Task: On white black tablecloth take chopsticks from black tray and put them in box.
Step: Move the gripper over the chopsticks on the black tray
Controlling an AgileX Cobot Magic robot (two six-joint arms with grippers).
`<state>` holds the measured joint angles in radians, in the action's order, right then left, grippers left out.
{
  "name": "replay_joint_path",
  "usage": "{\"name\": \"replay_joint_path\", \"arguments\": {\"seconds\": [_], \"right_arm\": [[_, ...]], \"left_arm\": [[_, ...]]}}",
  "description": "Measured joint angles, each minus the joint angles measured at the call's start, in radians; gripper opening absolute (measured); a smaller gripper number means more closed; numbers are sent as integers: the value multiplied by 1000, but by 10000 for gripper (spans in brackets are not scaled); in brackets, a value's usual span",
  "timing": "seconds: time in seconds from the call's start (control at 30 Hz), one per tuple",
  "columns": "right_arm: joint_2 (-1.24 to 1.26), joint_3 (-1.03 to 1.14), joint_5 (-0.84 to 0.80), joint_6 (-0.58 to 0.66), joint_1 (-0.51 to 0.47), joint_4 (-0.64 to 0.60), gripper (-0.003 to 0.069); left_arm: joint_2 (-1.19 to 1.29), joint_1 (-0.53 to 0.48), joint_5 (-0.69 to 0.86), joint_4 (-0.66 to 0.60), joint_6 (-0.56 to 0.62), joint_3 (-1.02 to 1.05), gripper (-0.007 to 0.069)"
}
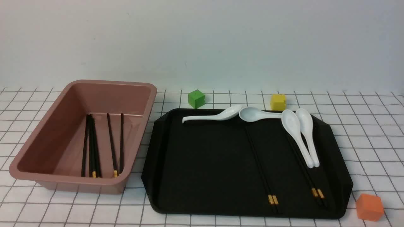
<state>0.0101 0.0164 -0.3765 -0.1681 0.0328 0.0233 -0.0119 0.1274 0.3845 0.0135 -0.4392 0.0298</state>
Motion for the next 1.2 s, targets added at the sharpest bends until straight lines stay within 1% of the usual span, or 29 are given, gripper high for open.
{"name": "replay_joint_path", "arguments": {"seconds": [0.8, 0.9, 1.0, 1.03, 1.07, 1.13, 1.17, 1.2], "right_arm": [[0, 0, 0, 0, 0, 0, 240], [0, 0, 3, 0, 0, 24, 240], [0, 0, 9, -28, 0, 20, 240], [0, 1, 21, -109, 0, -55, 240], [0, 2, 23, -132, 0, -80, 240], [0, 5, 33, -240, 0, -207, 240], [0, 5, 35, -266, 0, -238, 240], [0, 6, 37, -320, 0, -304, 240]], "left_arm": [[0, 0, 0, 0, -1, 0, 82], [0, 0, 0, 0, -1, 0, 82], [0, 0, 0, 0, -1, 0, 82], [0, 0, 0, 0, -1, 0, 82], [0, 0, 0, 0, -1, 0, 82], [0, 0, 0, 0, -1, 0, 82], [0, 0, 0, 0, -1, 0, 82], [0, 0, 0, 0, -1, 0, 82]]}}
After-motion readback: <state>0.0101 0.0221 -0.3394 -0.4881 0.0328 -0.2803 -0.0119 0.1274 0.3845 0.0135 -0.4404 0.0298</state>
